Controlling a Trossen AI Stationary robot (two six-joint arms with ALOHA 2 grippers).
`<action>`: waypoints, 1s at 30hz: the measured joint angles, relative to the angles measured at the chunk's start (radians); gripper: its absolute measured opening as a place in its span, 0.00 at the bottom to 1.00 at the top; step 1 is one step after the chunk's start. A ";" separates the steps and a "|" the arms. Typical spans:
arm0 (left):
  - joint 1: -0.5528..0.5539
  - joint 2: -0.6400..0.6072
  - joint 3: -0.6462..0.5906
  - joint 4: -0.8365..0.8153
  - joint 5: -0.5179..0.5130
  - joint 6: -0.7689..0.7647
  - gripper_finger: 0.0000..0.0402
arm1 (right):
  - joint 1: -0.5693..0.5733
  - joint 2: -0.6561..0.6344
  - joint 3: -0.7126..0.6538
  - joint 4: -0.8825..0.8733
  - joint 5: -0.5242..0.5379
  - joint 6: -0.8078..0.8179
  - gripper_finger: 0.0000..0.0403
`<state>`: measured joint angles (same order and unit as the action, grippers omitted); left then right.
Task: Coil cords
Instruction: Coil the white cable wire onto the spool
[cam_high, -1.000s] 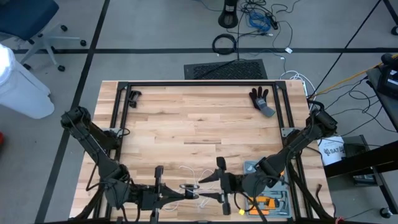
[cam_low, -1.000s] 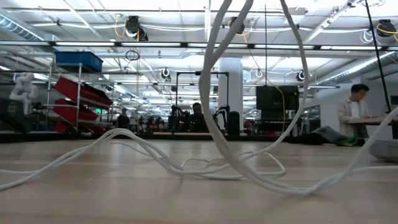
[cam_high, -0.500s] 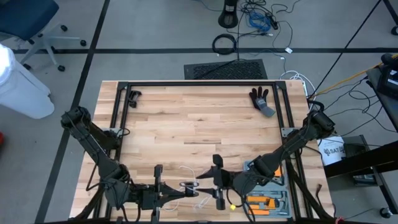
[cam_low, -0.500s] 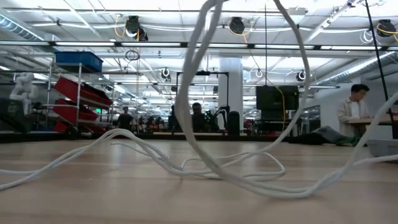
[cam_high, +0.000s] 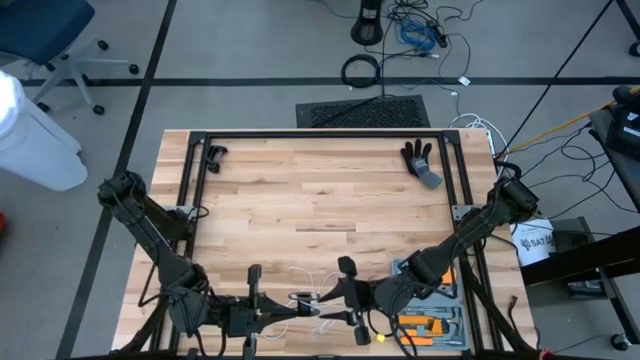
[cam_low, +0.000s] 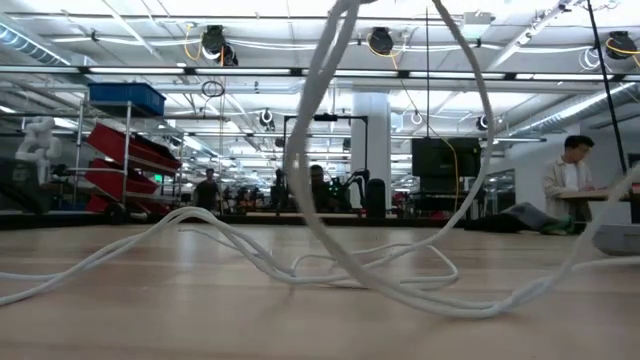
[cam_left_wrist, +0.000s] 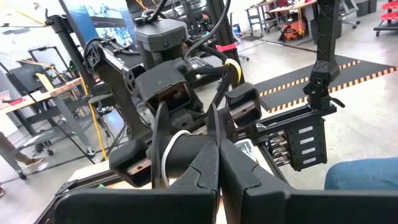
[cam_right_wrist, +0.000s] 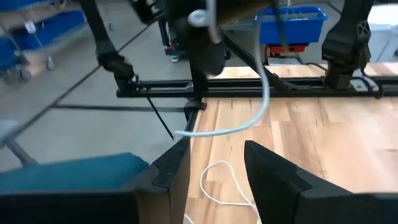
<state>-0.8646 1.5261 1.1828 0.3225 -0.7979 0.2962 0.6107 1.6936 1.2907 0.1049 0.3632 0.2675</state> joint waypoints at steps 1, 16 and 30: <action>0.000 0.000 0.000 0.000 0.000 0.000 0.00 | 0.002 0.000 0.000 -0.005 0.000 -0.014 0.36; 0.000 0.000 0.000 -0.001 -0.001 0.002 0.00 | -0.001 0.000 0.000 0.007 -0.032 0.051 0.37; 0.008 0.000 0.000 0.001 -0.002 0.008 0.00 | -0.008 0.000 0.000 0.072 -0.050 0.037 0.41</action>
<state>-0.8566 1.5261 1.1828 0.3233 -0.7998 0.3042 0.6022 1.6936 1.2907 0.1764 0.3134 0.3046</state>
